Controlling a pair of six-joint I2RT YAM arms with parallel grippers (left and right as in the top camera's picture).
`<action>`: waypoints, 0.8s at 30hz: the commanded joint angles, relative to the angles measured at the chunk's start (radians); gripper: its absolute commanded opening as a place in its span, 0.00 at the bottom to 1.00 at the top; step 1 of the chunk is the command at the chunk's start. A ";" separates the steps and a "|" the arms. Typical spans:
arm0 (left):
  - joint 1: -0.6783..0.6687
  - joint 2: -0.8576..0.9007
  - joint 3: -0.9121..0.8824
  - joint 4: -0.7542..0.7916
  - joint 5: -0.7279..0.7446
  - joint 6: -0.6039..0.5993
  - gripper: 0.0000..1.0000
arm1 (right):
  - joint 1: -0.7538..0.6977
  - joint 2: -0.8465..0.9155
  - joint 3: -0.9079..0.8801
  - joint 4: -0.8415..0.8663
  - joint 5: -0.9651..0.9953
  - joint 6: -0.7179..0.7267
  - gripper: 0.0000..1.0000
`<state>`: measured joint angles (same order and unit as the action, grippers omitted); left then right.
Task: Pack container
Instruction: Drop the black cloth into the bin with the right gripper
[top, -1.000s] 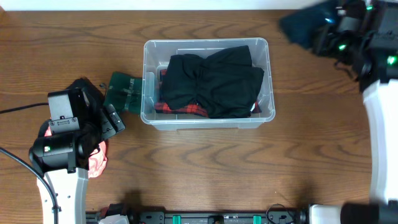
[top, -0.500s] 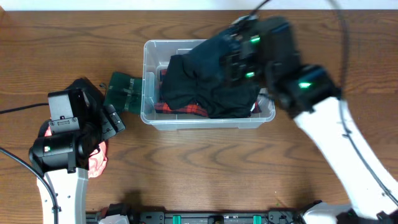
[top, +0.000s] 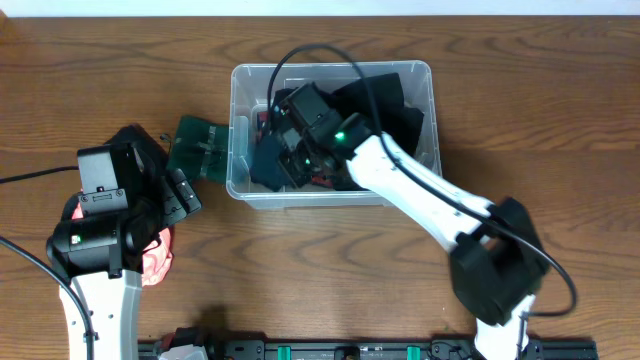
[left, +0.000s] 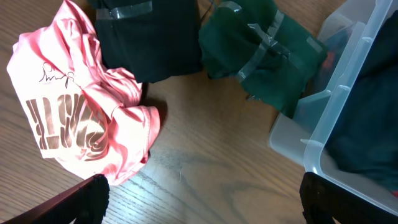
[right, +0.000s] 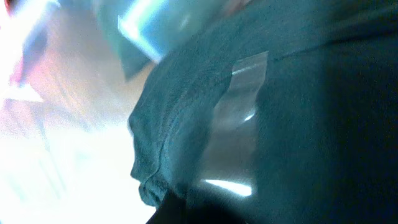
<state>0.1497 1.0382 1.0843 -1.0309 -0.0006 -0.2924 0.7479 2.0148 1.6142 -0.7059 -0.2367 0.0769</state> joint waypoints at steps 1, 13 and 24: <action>0.004 0.002 0.010 0.000 -0.011 -0.009 0.98 | 0.005 0.057 0.000 -0.022 -0.126 -0.137 0.01; 0.004 0.002 0.010 0.000 -0.011 -0.009 0.98 | -0.061 -0.148 0.060 -0.066 0.149 -0.108 0.78; 0.004 0.002 0.010 0.000 -0.011 -0.009 0.98 | -0.104 -0.182 0.063 -0.030 0.189 -0.108 0.22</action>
<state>0.1497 1.0382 1.0843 -1.0290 -0.0006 -0.2924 0.6533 1.7683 1.6871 -0.7300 -0.0677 -0.0387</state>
